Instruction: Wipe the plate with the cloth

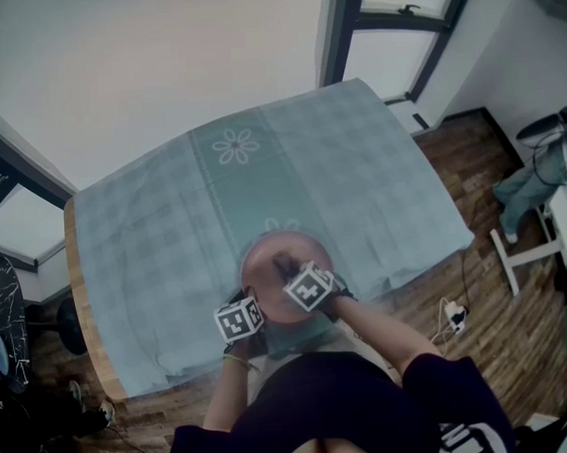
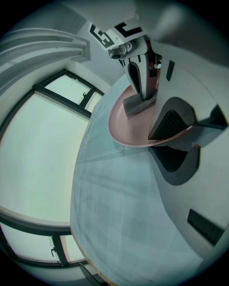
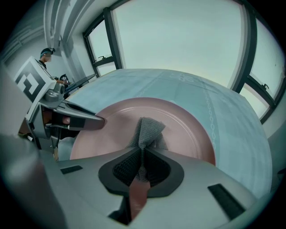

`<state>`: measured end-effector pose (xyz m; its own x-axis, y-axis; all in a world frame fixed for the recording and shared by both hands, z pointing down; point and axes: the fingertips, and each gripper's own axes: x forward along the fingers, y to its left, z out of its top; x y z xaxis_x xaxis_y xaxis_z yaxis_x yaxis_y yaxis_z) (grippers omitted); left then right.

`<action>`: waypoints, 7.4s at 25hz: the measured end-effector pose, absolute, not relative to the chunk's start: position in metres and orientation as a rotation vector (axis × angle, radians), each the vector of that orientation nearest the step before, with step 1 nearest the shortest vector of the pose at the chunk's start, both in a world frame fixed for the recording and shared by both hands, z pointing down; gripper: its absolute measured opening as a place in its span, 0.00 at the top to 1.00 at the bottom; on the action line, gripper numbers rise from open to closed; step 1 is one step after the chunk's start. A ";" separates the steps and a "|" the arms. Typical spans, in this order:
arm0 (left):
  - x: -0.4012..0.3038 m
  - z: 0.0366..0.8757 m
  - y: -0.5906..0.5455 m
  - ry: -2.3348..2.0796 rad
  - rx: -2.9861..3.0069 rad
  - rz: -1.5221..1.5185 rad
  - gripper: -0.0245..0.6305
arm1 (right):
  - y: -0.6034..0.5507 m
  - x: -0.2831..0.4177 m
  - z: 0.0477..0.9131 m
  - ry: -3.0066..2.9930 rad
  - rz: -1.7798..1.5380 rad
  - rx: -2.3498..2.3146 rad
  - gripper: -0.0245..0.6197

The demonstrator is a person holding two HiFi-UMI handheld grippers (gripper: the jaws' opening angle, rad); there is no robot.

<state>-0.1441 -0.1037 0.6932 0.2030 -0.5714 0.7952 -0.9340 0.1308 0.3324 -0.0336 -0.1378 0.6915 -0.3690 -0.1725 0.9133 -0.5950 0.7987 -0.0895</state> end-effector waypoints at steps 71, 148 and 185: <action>-0.145 0.695 -0.103 -1.476 1.543 0.488 0.88 | -0.151 0.019 0.692 -1.811 0.403 0.540 0.91; -0.098 0.595 -0.049 -1.529 1.671 0.379 0.88 | -0.058 0.012 0.593 -2.183 0.778 0.819 0.91; 0.004 0.561 0.086 -1.590 1.692 0.269 0.92 | 0.073 0.080 0.553 -2.337 0.646 0.766 0.91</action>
<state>0.0043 0.0856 0.5608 0.1938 -0.7510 0.6312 -0.9169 0.0902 0.3888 0.0798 0.0726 0.5529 -0.6604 -0.3622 0.6578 -0.6486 0.7165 -0.2567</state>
